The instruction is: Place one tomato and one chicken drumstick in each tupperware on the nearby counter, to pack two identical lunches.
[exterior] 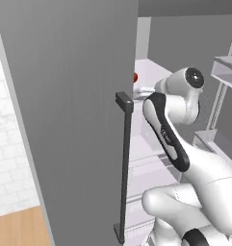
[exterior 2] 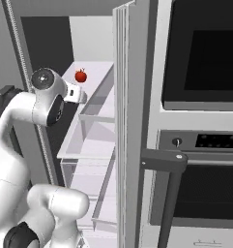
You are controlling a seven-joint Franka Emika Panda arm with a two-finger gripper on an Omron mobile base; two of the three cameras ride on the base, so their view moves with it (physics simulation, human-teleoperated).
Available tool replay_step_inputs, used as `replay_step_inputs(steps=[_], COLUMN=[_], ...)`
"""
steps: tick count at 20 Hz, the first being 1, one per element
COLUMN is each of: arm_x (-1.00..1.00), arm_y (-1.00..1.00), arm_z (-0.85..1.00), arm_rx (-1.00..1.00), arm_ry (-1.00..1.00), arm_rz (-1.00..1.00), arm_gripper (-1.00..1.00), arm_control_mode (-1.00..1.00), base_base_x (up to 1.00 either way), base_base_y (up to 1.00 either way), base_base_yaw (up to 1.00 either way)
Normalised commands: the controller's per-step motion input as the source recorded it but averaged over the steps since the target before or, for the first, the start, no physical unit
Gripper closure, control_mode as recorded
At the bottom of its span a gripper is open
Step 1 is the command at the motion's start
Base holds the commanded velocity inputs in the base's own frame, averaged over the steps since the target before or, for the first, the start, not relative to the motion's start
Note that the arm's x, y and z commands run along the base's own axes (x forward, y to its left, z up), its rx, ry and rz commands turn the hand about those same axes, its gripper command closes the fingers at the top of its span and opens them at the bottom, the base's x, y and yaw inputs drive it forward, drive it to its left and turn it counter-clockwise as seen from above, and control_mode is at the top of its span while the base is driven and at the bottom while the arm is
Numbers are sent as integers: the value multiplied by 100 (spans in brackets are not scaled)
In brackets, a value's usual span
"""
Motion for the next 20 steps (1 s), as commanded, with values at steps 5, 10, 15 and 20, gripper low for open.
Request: replay_step_inputs(steps=[5,10,15,20], arm_x=[96,94,86,80], arm_y=[-15,0,0,13], arm_z=[51,5,-34,-33], arm_rx=[13,2,0,0], arm_ry=[3,15,13,9], arm_rz=[0,4,12,17], arm_gripper=[-100,-100,-100,-100], arm_control_mode=[-100,-100,-100,-100], base_base_x=[0,0,0,0], base_base_y=[0,0,0,0], base_base_yaw=[0,0,0,0])
